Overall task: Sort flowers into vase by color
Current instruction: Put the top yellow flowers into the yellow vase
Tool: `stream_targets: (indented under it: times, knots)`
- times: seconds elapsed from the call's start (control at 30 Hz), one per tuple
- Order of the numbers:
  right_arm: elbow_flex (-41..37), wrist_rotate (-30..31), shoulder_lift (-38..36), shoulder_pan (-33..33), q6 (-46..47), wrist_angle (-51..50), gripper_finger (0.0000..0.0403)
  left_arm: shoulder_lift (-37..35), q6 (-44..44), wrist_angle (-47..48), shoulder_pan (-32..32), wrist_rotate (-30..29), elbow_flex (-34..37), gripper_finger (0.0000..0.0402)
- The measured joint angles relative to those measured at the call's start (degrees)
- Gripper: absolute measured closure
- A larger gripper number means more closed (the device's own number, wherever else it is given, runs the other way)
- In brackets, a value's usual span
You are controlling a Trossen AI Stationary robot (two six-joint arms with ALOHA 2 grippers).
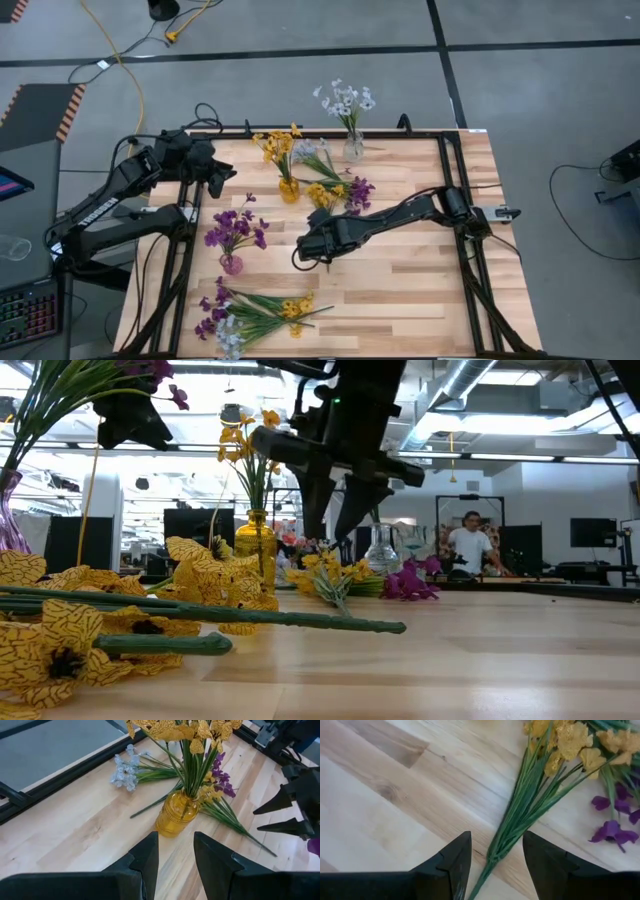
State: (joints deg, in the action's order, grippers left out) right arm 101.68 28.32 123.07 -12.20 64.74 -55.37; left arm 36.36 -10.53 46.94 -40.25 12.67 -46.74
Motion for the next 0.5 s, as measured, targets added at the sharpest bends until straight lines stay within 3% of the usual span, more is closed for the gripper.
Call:
stream_targets:
  times: [0.5]
  knots:
    - [-4.45, 0.22, 0.0, 2.02, 8.8, 2.28, 0.02, 0.0, 0.03, -0.02, 0.0, 0.0, 0.0, 0.0291]
